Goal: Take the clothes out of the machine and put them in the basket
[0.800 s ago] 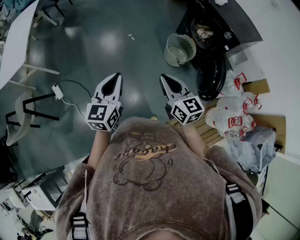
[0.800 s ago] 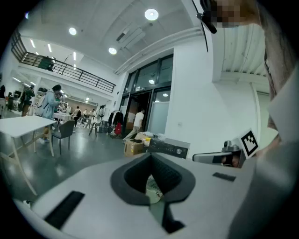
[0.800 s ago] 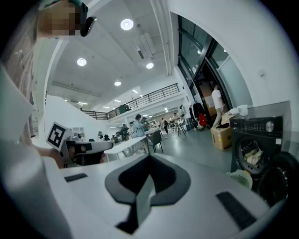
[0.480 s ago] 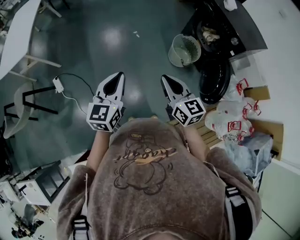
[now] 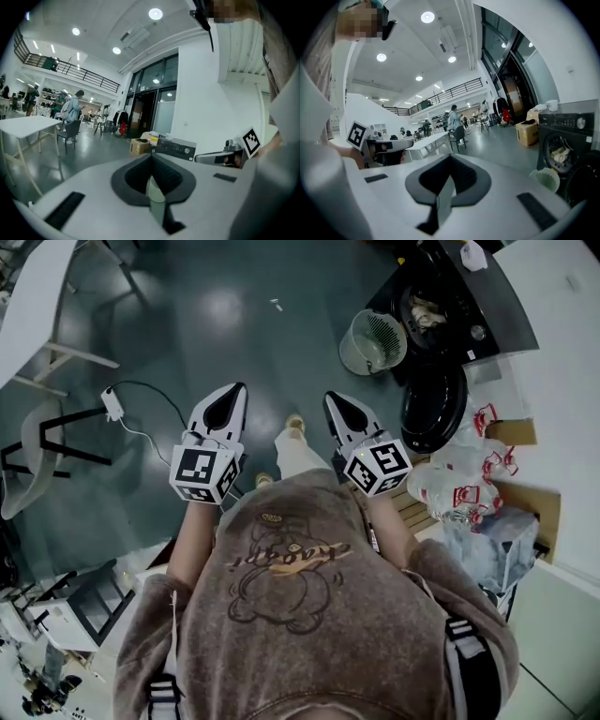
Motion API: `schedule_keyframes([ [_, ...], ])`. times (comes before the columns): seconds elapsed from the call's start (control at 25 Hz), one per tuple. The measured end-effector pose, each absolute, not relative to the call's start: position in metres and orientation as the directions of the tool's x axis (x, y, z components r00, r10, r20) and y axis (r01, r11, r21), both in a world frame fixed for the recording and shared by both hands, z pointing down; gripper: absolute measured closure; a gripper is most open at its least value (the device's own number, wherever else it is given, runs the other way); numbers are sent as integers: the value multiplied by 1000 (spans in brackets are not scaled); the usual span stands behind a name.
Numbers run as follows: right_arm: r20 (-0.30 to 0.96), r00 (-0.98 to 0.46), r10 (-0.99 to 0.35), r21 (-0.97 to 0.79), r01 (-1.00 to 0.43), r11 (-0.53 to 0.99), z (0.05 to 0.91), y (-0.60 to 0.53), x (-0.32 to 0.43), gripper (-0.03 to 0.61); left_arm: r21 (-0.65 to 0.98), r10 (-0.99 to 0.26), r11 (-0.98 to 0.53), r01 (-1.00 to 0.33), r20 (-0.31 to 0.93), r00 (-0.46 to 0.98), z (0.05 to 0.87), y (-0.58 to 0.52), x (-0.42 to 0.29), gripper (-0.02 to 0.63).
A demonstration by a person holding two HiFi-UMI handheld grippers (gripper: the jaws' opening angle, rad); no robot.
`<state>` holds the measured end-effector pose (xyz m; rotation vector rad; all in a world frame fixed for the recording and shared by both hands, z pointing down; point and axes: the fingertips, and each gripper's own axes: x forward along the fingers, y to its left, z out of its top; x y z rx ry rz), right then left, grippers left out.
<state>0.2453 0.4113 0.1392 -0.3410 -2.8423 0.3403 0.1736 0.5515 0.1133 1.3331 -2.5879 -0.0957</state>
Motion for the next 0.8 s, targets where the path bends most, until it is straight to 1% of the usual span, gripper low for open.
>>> schedule_keyframes([
  [0.2, 235, -937, 259, -263, 195, 945, 152, 393, 209, 581, 160, -814, 578, -800, 176, -553, 123, 534, 139, 611],
  [0.4, 216, -940, 264, -277, 200, 940, 155, 363, 153, 581, 145, -814, 576, -805, 194, -548, 128, 504, 85, 611],
  [0.8, 202, -958, 205, -300, 138, 944, 144, 257, 47, 581, 121, -863, 492, -862, 196, -465, 108, 384, -30, 611],
])
